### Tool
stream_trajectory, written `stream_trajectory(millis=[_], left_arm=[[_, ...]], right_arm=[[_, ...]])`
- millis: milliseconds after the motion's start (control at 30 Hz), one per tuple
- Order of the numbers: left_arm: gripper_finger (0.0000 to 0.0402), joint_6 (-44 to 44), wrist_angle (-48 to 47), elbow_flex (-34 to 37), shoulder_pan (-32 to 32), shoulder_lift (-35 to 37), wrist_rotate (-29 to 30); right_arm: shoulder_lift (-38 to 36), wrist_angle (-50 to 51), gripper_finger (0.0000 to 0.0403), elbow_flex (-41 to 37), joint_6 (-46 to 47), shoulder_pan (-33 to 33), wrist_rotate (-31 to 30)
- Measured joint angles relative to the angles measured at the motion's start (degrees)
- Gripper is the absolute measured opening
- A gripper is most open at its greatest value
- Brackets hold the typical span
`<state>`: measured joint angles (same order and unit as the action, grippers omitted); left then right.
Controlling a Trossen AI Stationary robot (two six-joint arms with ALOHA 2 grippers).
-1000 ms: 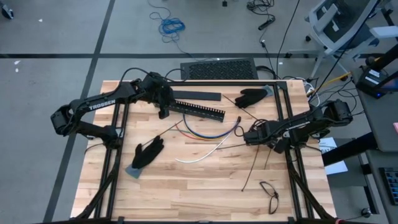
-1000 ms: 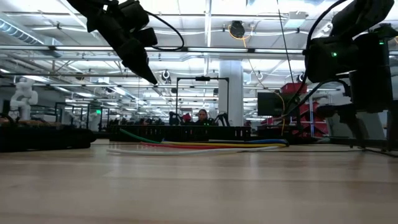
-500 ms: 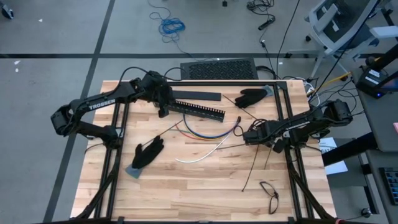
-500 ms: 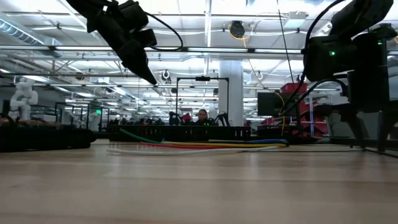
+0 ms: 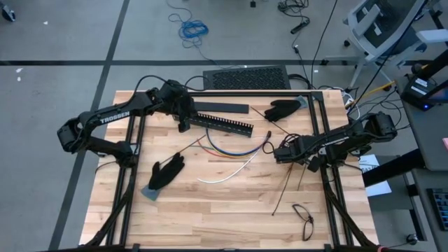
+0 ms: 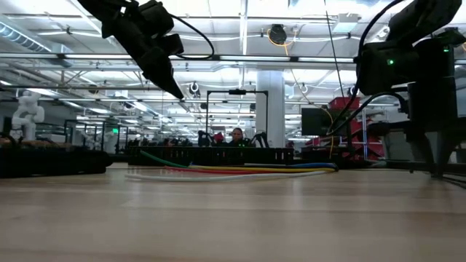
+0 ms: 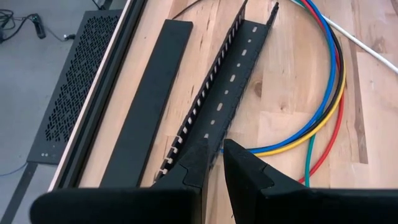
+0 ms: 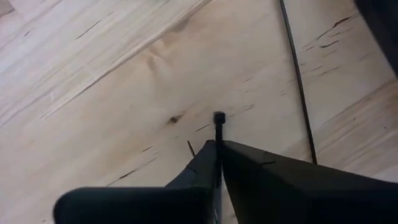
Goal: Ziptie cables
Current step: Prepare the zip tie
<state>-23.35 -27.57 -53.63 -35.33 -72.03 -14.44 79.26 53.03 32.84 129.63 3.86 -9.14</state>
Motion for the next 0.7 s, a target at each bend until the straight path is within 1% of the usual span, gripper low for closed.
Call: stream_trajectory(millis=[133, 467, 700], left_arm=[[0.0048, 0.00, -0.09, 0.00, 0.00, 0.00, 0.00], [0.0048, -0.08, -0.02, 0.00, -1.15, 0.00, -0.02], [0.0048, 0.10, -0.01, -2.62, -2.29, 1.63, -0.15]], right_arm=[[0.00, -0.04, 0.0002, -0.15, -0.47, 0.00, -0.07], [0.00, -0.17, 0.0000, -0.21, -1.58, 0.05, -0.78], [0.19, 2.60, 0.0000, 2.77, -2.21, 1.64, -2.21]])
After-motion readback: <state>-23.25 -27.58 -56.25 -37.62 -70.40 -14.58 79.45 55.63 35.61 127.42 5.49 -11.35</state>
